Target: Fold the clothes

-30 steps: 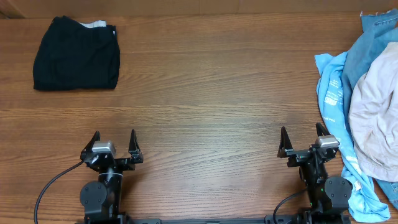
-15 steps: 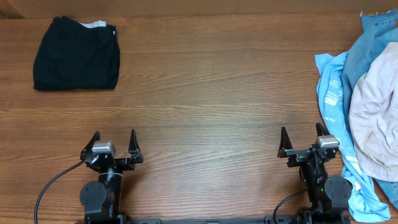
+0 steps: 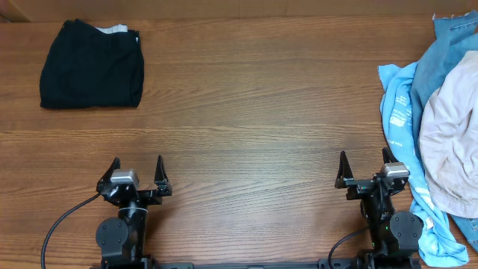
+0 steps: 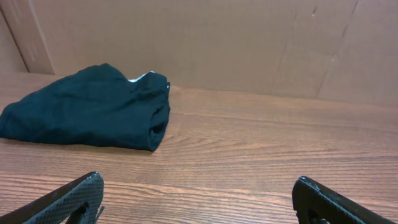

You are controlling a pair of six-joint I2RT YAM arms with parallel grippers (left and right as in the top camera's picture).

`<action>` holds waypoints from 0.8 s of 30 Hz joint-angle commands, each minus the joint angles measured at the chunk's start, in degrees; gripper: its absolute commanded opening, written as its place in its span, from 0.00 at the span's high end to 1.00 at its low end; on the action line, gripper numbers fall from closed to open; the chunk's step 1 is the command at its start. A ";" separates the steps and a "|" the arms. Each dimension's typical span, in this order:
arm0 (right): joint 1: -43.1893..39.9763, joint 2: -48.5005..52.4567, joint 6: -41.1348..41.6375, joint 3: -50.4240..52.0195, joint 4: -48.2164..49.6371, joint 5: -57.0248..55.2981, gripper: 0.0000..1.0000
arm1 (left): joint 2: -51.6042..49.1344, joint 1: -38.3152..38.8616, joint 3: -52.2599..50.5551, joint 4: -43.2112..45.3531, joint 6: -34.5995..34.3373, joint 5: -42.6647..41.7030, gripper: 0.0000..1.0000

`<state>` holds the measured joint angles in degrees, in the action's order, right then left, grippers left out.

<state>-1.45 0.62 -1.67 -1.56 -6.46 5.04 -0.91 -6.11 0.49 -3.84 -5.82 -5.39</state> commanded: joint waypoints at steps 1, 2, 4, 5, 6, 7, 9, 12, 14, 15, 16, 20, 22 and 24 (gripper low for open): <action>-0.22 -0.46 0.09 0.13 0.15 -0.72 0.00 | 0.63 -0.24 -0.22 -0.04 0.70 -0.02 0.00; -0.22 -0.46 0.11 0.13 0.15 -0.70 0.00 | 0.63 -0.24 -0.22 -0.04 0.70 -0.02 0.00; -0.22 -0.46 0.11 0.13 0.15 -0.63 0.00 | 0.63 -0.24 -0.22 -0.04 0.70 -0.02 0.00; -0.22 -0.46 0.11 0.13 0.17 -0.46 0.00 | 0.63 -0.24 -0.22 -0.04 0.70 -0.02 0.00; -0.22 -0.46 0.11 0.13 0.17 -0.48 0.00 | 0.63 -0.24 -0.22 -0.04 0.70 -0.02 0.00; -0.22 -0.46 0.11 0.13 0.20 -0.50 0.00 | 0.63 -0.24 -0.22 -0.04 0.70 -0.02 0.00; -0.22 -0.46 0.11 0.13 0.20 -0.50 0.00 | 0.63 -0.24 -0.22 -0.04 0.70 -0.02 0.00; -0.24 -0.46 0.09 0.13 0.24 -0.52 0.00 | 0.63 -0.24 -0.22 -0.04 0.70 -0.02 0.00; -0.20 -0.46 0.15 0.13 1.31 -0.22 0.00 | 0.63 -0.24 -0.22 -0.04 0.70 -0.02 0.00; -0.17 -0.46 0.15 0.11 2.12 0.17 0.00 | 0.63 -0.24 -0.22 -0.04 0.70 -0.02 0.00; -0.17 -0.46 0.15 0.11 3.21 0.46 0.00 | 0.63 -0.24 -0.22 -0.04 0.70 0.00 0.00; -0.17 -0.46 5.18 -0.42 4.79 3.67 0.00 | 0.63 -0.24 -0.22 -0.15 0.02 0.87 0.00; -0.17 -0.46 6.47 -1.49 4.09 5.77 0.00 | 0.63 -0.24 -0.02 0.48 -2.56 -4.15 0.00; -0.17 -0.31 6.40 -4.04 1.51 5.44 0.00 | 0.63 -0.24 1.33 -0.63 -0.92 -8.24 0.00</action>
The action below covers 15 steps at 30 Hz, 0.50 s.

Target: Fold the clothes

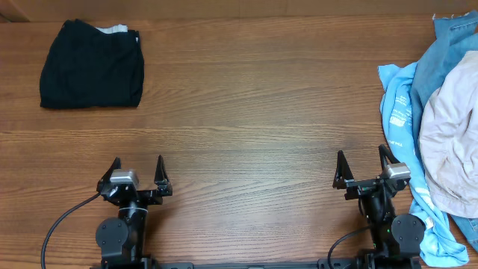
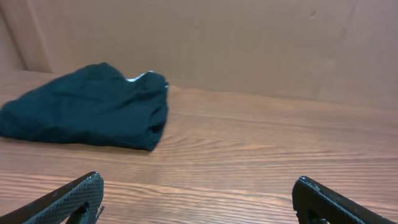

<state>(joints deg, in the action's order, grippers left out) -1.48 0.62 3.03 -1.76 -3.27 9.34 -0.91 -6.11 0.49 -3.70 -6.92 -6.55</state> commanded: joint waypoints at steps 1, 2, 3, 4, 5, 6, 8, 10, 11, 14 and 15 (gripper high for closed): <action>-0.15 0.33 1.68 -5.81 -3.15 0.94 0.00 | 0.63 -0.24 2.93 -2.58 0.33 -7.28 0.00; -0.15 1.84 1.68 -8.17 -3.98 0.81 0.00 | 0.61 -0.24 6.03 -5.92 1.38 -6.97 0.00; -0.15 3.89 1.68 -10.32 -4.13 0.83 0.00 | 0.42 -0.24 9.31 -8.94 2.82 -6.67 0.00; -0.15 5.49 1.70 -11.76 -4.13 0.83 0.00 | -0.07 -0.24 12.15 -11.26 3.54 -6.56 0.00; -0.15 7.78 1.68 -13.75 -4.17 0.87 0.00 | -0.66 -0.24 14.53 -13.03 3.80 -6.56 0.00; -0.15 10.80 1.70 -16.46 -4.50 1.29 0.00 | -1.95 -0.24 18.14 -15.82 3.78 -6.56 0.00; -0.15 17.42 1.68 -23.02 -6.64 1.97 0.00 | -5.55 -0.24 24.15 -19.80 3.78 -6.58 0.00; -0.15 24.96 1.62 -31.26 -10.19 2.91 0.00 | -10.69 -0.24 29.77 -22.62 3.80 -6.62 0.00; -0.15 27.74 1.49 -34.42 -11.58 3.58 0.00 | -13.51 -0.24 32.52 -24.09 4.26 -6.62 0.00; -0.15 39.39 1.53 -48.35 -20.31 3.80 0.00 | -22.99 -0.24 41.27 -28.79 5.25 -6.69 0.00; -0.15 44.44 1.51 -54.16 -24.28 3.80 0.00 | -27.69 -0.24 45.33 -30.67 5.25 -7.67 0.00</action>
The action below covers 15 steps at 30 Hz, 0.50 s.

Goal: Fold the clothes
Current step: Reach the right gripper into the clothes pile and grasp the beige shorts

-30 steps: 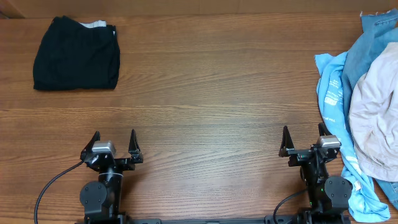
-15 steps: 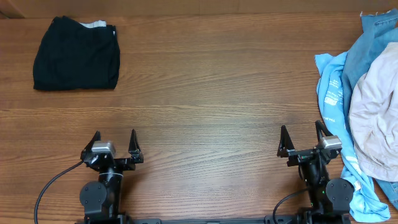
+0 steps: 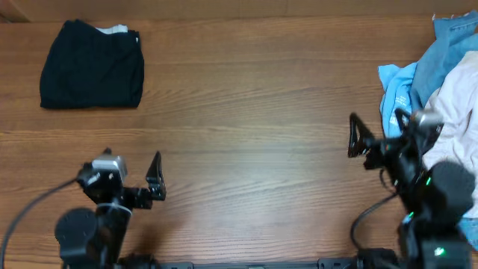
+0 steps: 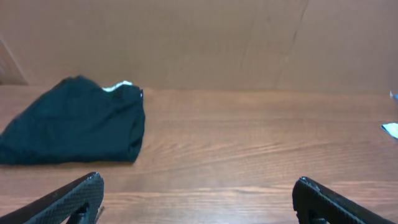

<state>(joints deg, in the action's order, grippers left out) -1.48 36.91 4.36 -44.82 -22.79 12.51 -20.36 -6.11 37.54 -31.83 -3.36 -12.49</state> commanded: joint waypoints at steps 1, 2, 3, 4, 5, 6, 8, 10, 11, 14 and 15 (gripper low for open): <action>-0.15 11.21 0.17 -14.47 -7.15 0.66 0.00 | -11.96 -0.24 11.34 -3.80 1.68 -3.15 0.00; -0.15 16.20 0.17 -19.85 -10.78 0.68 0.00 | -15.93 -0.22 14.60 -5.25 1.68 -4.94 0.00; -0.15 20.06 0.17 -23.78 -13.66 0.70 0.00 | -20.35 -0.17 18.08 -7.08 1.68 -6.86 0.00; -0.15 27.23 0.15 -30.84 -19.10 1.60 0.00 | -28.46 0.83 24.74 -11.37 1.70 -8.79 0.00; -0.15 31.43 0.17 -34.40 -22.08 2.47 0.00 | -32.76 2.38 28.39 -13.92 2.12 -8.66 0.00; -0.15 33.62 0.17 -35.76 -23.21 2.84 0.00 | -36.22 4.11 31.41 -16.11 3.04 -8.26 0.00; -0.15 37.00 0.15 -36.57 -23.80 2.78 0.00 | -42.49 8.50 37.22 -19.89 4.94 -6.03 0.00; -0.15 38.66 0.17 -36.57 -24.72 2.62 0.00 | -48.48 14.43 43.15 -23.15 5.11 0.57 0.00; -0.15 38.99 0.17 -36.54 -24.94 2.64 0.00 | -50.88 17.62 45.42 -24.00 5.09 4.26 0.00; -0.15 38.99 -2.05 -36.54 -26.16 2.60 0.00 | -55.28 26.18 47.98 -22.03 5.11 9.60 0.00; -0.17 38.99 -2.93 -36.54 -26.69 2.56 0.00 | -56.17 28.26 47.98 -21.18 5.14 10.69 0.00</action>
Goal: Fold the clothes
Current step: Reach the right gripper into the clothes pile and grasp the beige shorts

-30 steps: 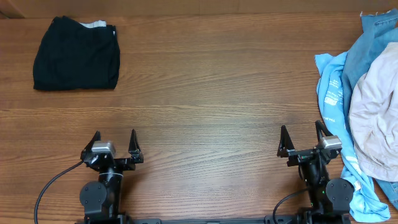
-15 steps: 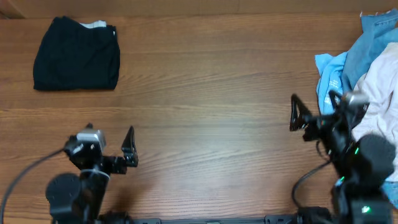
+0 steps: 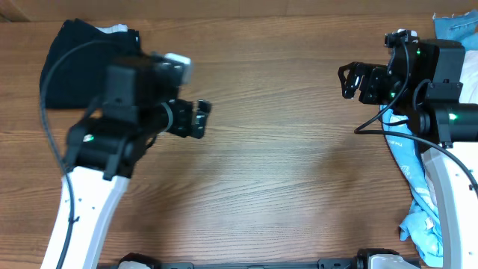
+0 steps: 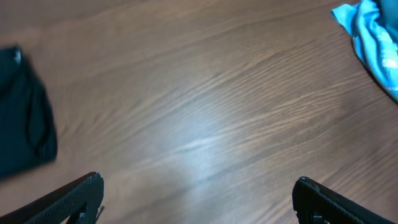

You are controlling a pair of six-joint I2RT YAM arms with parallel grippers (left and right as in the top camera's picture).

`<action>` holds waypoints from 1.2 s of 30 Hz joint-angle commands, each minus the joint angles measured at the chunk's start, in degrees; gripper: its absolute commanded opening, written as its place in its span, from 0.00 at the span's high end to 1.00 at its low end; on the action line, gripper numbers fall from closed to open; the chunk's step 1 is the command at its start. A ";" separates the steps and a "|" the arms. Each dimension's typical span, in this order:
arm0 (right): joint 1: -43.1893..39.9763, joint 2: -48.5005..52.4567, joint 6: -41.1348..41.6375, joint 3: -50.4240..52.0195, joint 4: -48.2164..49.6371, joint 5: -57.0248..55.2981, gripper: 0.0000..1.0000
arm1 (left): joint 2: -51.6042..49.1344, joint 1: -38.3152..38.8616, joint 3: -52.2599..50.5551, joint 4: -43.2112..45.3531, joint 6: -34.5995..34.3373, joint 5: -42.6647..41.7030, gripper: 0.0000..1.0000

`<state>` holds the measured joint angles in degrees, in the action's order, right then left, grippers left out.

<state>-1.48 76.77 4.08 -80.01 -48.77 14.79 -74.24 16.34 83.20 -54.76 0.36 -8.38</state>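
Observation:
A folded black garment [image 3: 63, 52] lies at the table's far left corner, partly under my raised left arm; its edge also shows in the left wrist view [image 4: 22, 121]. A heap of clothes sits at the right edge, with a light blue garment [image 3: 399, 138] on its near side, whose corner also appears in the wrist view [image 4: 373, 31]. My left gripper [image 3: 199, 118] hangs open high over the bare wood right of the black garment, its fingertips [image 4: 74, 196] wide apart. My right gripper [image 3: 349, 81] is open in the air, just left of the heap.
The wooden table [image 3: 284, 187] spreads between the two arms. A blue denim piece [image 3: 455, 26] lies at the far right corner. Much of the heap is covered by the right arm's white links. Cables trail from both arms.
Both arms have risen and reached far forward from near the front edge. The left gripper now looks down at the table middle; the right gripper is beside the heap's far part. Both stay open.
At first both arms rested low at the front edge, grippers open, the left wrist camera facing the black garment. Half a second ago both had lifted slightly, the right one toward the heap. Now both hang high over the table. No garment has moved.

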 commanded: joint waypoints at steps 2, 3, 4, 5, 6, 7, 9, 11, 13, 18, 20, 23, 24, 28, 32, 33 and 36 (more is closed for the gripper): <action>-1.18 -0.87 -1.88 -1.36 -1.77 -1.01 0.00 | -4.26 8.70 2.32 2.51 1.40 8.74 0.00; -2.32 -0.87 0.94 -1.36 -2.32 -3.23 0.00 | -5.27 9.42 2.32 2.71 1.40 9.01 0.00; -4.35 -0.87 6.45 -1.36 -3.21 -6.88 0.00 | -6.64 9.62 2.32 2.73 1.40 9.01 0.00; -6.84 -0.87 11.30 -1.36 -4.20 -8.87 0.00 | -8.07 9.62 2.32 2.80 1.18 8.74 0.00; -9.35 -0.87 14.56 -1.36 -4.94 -9.18 0.00 | -9.29 9.60 2.32 2.73 0.74 8.50 0.00; -12.35 -0.87 17.66 -1.36 -5.68 -9.16 0.00 | -10.56 9.60 2.29 2.60 0.74 8.33 0.00; -18.43 -0.76 21.31 -1.33 -6.25 -8.55 0.00 | -13.31 9.62 2.32 2.56 0.74 7.91 0.00; -23.74 -0.39 23.61 -1.33 -6.97 -8.74 0.00 | -16.33 9.62 2.32 3.10 0.94 5.16 0.00; -28.72 0.39 27.04 -1.33 -8.13 -8.74 0.00 | -18.40 9.57 2.32 4.28 0.92 3.15 0.00; -36.96 2.38 30.84 -1.33 -12.59 -8.76 0.00 | -20.26 9.57 2.32 6.05 0.76 2.38 0.00; -39.45 3.58 31.61 -1.33 -14.21 -8.79 0.00 | -20.26 9.57 2.32 7.19 0.76 2.38 0.00; -42.53 5.51 31.61 -0.28 -15.02 -10.05 0.00 | -20.26 9.57 2.32 8.09 0.76 2.58 0.00; -43.45 6.01 31.63 0.28 -14.95 -10.12 0.00 | -20.26 9.57 2.32 8.33 0.76 2.58 0.00; -46.82 8.44 31.58 3.02 -13.31 -11.82 0.00 | -20.26 9.57 2.32 8.76 0.94 2.58 0.00; -47.74 10.95 31.58 6.82 -11.43 -13.79 0.00 | -20.26 9.57 2.32 9.22 0.94 2.58 0.00; -47.74 11.39 31.63 8.33 -10.56 -14.82 0.00 | -20.26 9.57 2.32 9.46 0.94 2.58 0.00; -47.74 12.09 31.63 11.78 -8.39 -17.42 0.00 | -20.26 9.57 2.32 9.84 0.94 2.58 0.00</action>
<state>-49.08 88.55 35.24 -70.54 -58.57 1.02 -94.37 25.80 84.05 -45.32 0.62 -4.95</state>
